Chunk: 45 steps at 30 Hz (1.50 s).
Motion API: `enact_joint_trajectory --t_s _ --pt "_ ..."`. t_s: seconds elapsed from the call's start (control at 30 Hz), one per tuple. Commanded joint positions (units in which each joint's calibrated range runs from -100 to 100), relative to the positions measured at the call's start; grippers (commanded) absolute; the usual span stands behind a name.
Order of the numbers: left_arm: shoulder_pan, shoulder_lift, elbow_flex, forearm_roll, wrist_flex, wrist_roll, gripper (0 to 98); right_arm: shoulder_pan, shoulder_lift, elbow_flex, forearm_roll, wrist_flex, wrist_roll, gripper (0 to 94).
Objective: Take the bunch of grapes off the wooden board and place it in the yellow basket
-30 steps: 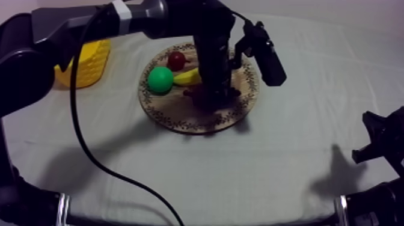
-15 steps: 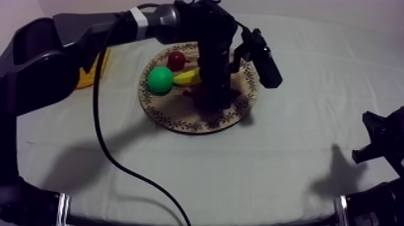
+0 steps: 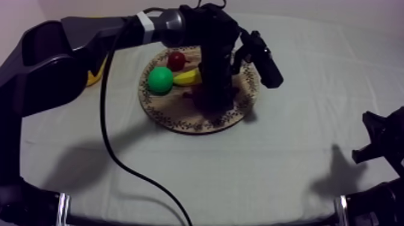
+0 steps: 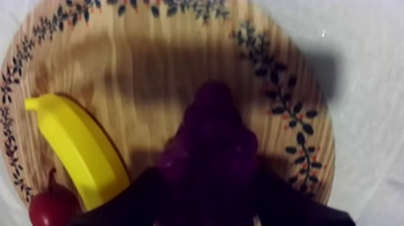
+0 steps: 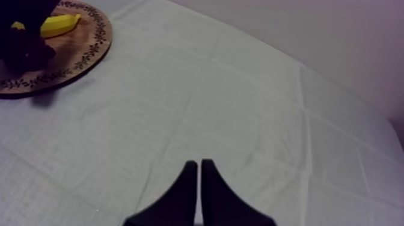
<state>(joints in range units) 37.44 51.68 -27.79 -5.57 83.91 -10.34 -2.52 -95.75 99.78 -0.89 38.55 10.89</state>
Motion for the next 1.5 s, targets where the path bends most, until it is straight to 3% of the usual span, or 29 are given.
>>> enact_joint_trajectory --t_s 0.0,0.2,0.53,0.8,1.03,1.3,1.47 --pt "0.02 -1.31 1.54 -0.03 -0.23 0.12 47.4 0.00 0.00 0.00 -0.01 -0.01 0.03 0.3" --pt "0.89 -10.20 7.11 -0.41 -0.94 0.46 46.5 0.00 0.00 0.00 -0.01 -0.01 0.03 0.3" --pt "3.08 -26.64 10.35 -0.86 3.47 1.33 47.9 0.00 0.00 0.00 -0.01 -0.01 0.03 0.3" --pt "2.03 -32.76 12.68 -1.03 4.48 1.80 49.1 0.00 0.00 0.00 -0.01 -0.01 0.03 0.3" --pt "-3.90 -34.85 12.54 -0.15 4.68 2.05 49.6 0.00 0.00 0.00 -0.01 -0.01 0.03 0.3" --pt "-13.45 -34.55 11.26 2.40 4.98 2.55 49.7 0.00 0.00 0.00 -0.01 -0.01 0.03 0.3" --pt "-19.30 -33.92 10.78 2.97 5.06 3.02 48.0 0.00 0.00 0.00 -0.01 -0.01 0.03 0.3"
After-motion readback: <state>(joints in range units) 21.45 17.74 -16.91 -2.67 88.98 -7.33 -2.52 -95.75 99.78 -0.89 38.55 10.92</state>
